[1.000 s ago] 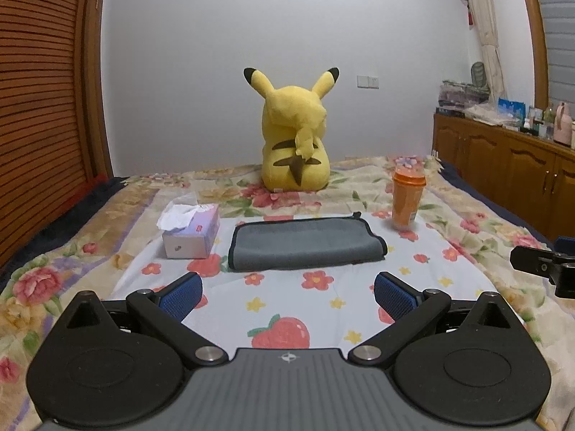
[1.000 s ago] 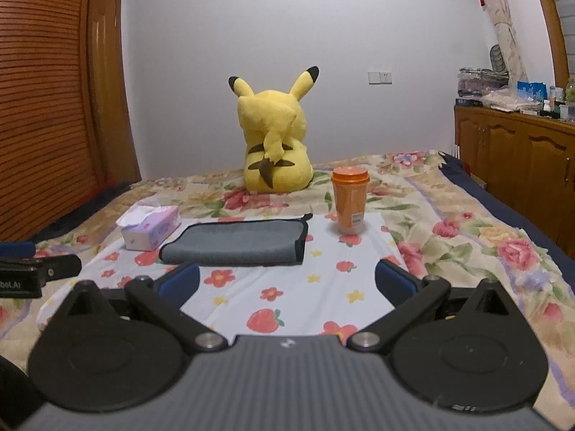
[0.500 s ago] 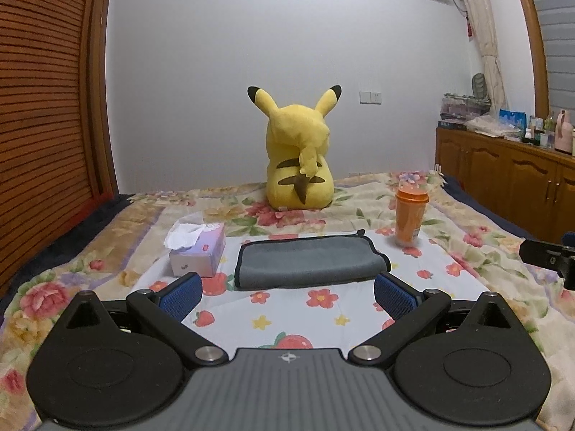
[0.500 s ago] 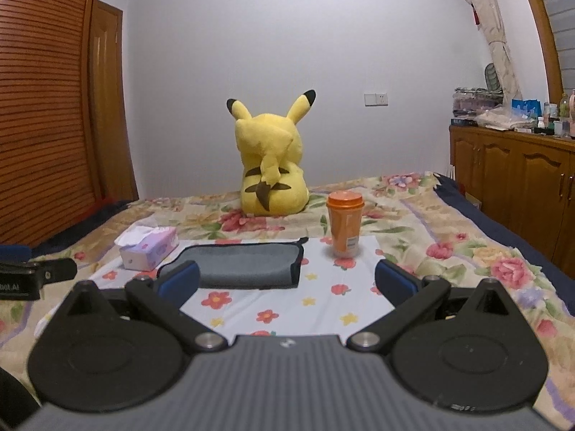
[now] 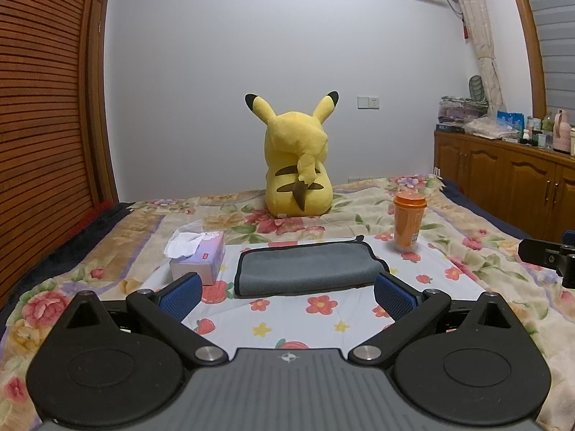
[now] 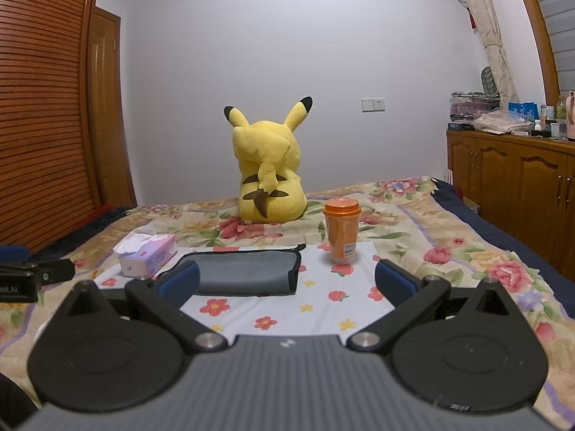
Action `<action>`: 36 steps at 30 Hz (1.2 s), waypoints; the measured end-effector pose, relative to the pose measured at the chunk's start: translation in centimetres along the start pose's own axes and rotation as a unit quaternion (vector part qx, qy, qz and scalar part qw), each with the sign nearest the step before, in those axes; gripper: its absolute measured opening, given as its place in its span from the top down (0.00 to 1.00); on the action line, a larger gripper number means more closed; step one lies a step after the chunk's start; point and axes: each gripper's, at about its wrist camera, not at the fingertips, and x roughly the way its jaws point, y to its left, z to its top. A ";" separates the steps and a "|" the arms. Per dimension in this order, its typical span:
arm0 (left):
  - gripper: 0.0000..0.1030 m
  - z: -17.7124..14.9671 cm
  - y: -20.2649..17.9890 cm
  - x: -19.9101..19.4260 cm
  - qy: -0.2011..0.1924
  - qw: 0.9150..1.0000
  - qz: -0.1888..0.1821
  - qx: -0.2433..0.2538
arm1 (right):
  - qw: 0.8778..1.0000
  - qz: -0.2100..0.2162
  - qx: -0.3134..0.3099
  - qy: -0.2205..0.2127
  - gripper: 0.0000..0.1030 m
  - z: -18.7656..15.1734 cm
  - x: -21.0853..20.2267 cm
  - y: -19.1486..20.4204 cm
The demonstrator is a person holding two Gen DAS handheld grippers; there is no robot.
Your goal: Fold towel
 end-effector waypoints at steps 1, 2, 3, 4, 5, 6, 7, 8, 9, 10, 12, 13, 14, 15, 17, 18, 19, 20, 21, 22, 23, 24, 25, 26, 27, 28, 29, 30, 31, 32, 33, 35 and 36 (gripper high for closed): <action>0.00 0.0 0.0 0.0 0.000 1.000 0.000 0.000 | 1.000 0.000 0.000 0.000 0.00 0.0 0.0 0.0; 0.00 0.0 0.0 0.0 0.000 1.000 0.000 0.000 | 1.000 0.000 0.000 0.000 0.00 0.0 0.0 0.0; 0.00 0.0 0.0 0.0 0.000 1.000 0.000 0.000 | 1.000 0.000 0.000 0.000 0.00 0.0 0.0 0.0; 0.00 0.0 0.0 0.0 0.000 1.000 0.000 0.000 | 1.000 0.000 0.000 0.000 0.00 0.0 0.0 0.0; 0.00 0.0 0.0 0.0 0.001 1.000 0.000 0.000 | 1.000 0.000 0.000 0.000 0.00 0.0 0.0 0.0; 0.00 0.0 0.0 0.0 0.001 1.000 0.000 0.000 | 1.000 0.000 0.000 0.000 0.00 0.0 0.0 0.0; 0.00 0.0 0.0 0.0 0.002 1.000 0.000 0.000 | 1.000 0.000 0.000 0.000 0.00 0.0 0.0 0.0; 0.00 0.0 -0.1 0.0 0.002 1.000 0.000 0.000 | 1.000 0.000 -0.001 0.001 0.00 0.0 0.0 0.0; 0.00 -0.1 -0.1 0.0 0.003 1.000 0.001 0.000 | 1.000 -0.001 -0.001 0.001 0.00 0.0 0.0 0.0; 0.00 -0.1 -0.1 0.0 0.004 1.000 0.001 0.001 | 1.000 -0.001 -0.001 0.001 0.00 0.0 0.0 -0.1; 0.00 -0.2 0.0 0.1 0.005 1.000 0.001 0.000 | 1.000 -0.001 -0.001 0.001 0.00 0.0 -0.1 -0.2; 0.00 -0.3 0.0 0.1 0.006 1.000 0.001 0.000 | 1.000 -0.001 -0.001 0.001 0.00 0.0 0.0 -0.1; 0.00 -0.3 0.0 0.1 0.006 1.000 0.001 0.000 | 1.000 -0.001 -0.001 0.001 0.00 0.0 0.0 -0.1; 0.00 -0.3 0.0 0.1 0.006 1.000 0.001 0.000 | 1.000 -0.001 0.000 0.001 0.00 0.0 0.0 -0.2; 0.00 -0.3 0.0 0.1 0.006 1.000 0.001 0.000 | 1.000 0.000 -0.001 0.001 0.00 0.0 0.0 -0.1; 0.00 -0.3 0.0 0.1 0.006 1.000 0.001 0.000 | 1.000 0.000 -0.001 0.001 0.00 0.0 -0.1 -0.2; 0.00 -0.3 0.0 0.1 0.006 1.000 0.001 0.000 | 1.000 0.000 -0.001 0.001 0.00 0.0 -0.1 -0.2; 0.00 -0.3 0.0 0.1 0.006 1.000 0.001 0.000 | 1.000 0.000 -0.001 0.001 0.00 0.0 0.0 -0.2; 0.00 -0.3 0.0 0.1 0.006 1.000 0.001 0.000 | 1.000 0.000 -0.001 0.001 0.00 0.0 -0.1 -0.3; 0.00 -0.3 0.0 0.1 0.006 1.000 0.001 0.000 | 1.000 -0.001 -0.002 0.000 0.00 -0.1 -0.1 -0.3; 0.00 -0.3 0.0 0.1 0.006 1.000 0.001 0.000 | 1.000 -0.002 -0.002 0.000 0.00 -0.1 -0.1 -0.4; 0.00 -0.3 0.0 0.1 0.006 1.000 0.001 0.000 | 1.000 -0.002 -0.002 0.001 0.00 -0.1 -0.1 -0.4; 0.00 -0.3 0.0 0.1 0.006 1.000 0.001 0.000 | 1.000 -0.002 -0.002 0.000 0.00 -0.1 -0.1 -0.4; 0.00 -0.3 0.0 0.1 0.006 1.000 0.001 0.000 | 1.000 -0.002 -0.002 0.000 0.00 -0.1 -0.1 -0.4; 0.00 -0.3 0.0 0.1 0.006 1.000 0.001 0.000 | 1.000 -0.003 -0.002 0.000 0.00 -0.1 -0.2 -0.5; 0.00 -0.3 0.0 0.1 0.006 1.000 0.001 0.000 | 1.000 -0.003 -0.002 0.000 0.00 -0.2 -0.2 -0.3; 0.00 -0.3 0.0 0.1 0.006 1.000 0.001 0.001 | 1.000 -0.002 -0.002 0.000 0.00 -0.2 -0.2 -0.3; 0.00 -0.3 0.0 0.1 0.006 1.000 0.001 0.001 | 1.000 -0.002 -0.002 0.000 0.00 -0.2 -0.2 -0.4; 0.00 -0.3 0.0 0.1 0.006 1.000 0.001 0.000 | 1.000 -0.003 -0.002 0.000 0.00 -0.2 -0.2 -0.4; 0.00 -0.3 0.0 0.1 0.006 1.000 0.001 0.000 | 1.000 -0.002 -0.002 0.000 0.00 -0.2 -0.2 -0.4; 0.00 -0.3 0.0 0.1 0.006 1.000 0.001 0.000 | 1.000 -0.002 -0.002 0.000 0.00 -0.2 -0.2 -0.4; 0.00 -0.3 0.0 0.1 0.006 1.000 0.001 0.000 | 1.000 -0.002 -0.002 0.000 0.00 -0.2 -0.2 -0.4; 0.00 -0.3 0.0 0.1 0.006 1.000 0.001 0.000 | 1.000 -0.002 -0.002 0.000 0.00 -0.1 -0.2 -0.4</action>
